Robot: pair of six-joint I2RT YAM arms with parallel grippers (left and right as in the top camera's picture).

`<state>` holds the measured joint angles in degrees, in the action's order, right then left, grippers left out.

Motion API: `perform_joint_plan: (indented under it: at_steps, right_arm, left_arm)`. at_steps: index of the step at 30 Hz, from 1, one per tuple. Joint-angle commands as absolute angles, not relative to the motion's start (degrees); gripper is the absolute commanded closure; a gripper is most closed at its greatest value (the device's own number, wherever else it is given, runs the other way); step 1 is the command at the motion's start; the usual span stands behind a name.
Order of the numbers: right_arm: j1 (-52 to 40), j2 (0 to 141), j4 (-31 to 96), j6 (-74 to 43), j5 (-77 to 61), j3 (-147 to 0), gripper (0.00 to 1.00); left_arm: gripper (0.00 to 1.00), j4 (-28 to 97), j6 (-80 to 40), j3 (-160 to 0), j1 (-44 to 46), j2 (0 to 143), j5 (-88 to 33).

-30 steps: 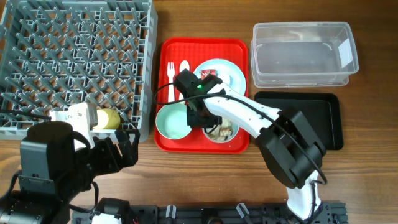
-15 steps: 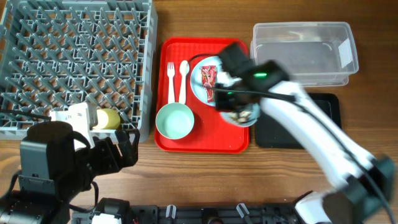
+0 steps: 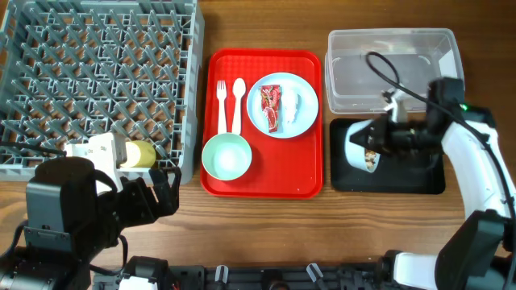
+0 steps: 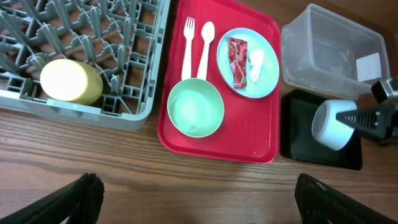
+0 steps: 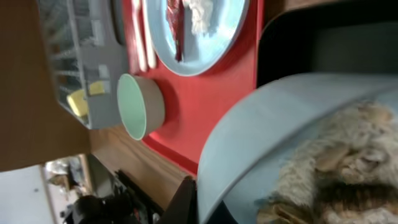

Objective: Sort waste into correct bins and load items into the dishwasher rack
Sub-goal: 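Tip the blue bowl over the black tray to dump scraps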

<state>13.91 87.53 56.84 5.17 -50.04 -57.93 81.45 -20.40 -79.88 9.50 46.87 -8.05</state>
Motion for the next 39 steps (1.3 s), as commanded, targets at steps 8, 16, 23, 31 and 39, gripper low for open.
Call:
perform_joint_plan:
  at_steps: [8,16,23,31,39]
  right_arm:
    - [20.1,88.8,51.5,20.9,-78.0,-52.8,0.96]
    - [22.0,88.9,49.5,13.6,-68.9,-52.7,0.96]
    - [22.4,89.7,47.5,7.9,-67.8,-52.7,0.96]
    - [22.6,89.8,52.4,17.3,-77.1,-52.8,0.96]
    - [22.7,89.8,52.0,12.6,-73.6,-52.8,0.96]
  left_arm:
    - [0.00,81.3,-19.7,-80.4,9.9,46.9,-8.5]
    - [0.00,81.3,-19.7,-80.4,9.9,46.9,-8.5]
    - [0.00,81.3,-19.7,-80.4,9.9,46.9,-8.5]
    - [0.00,81.3,-19.7,-80.4,9.9,46.9,-8.5]
    - [0.00,81.3,-19.7,-80.4,9.9,46.9,-8.5]
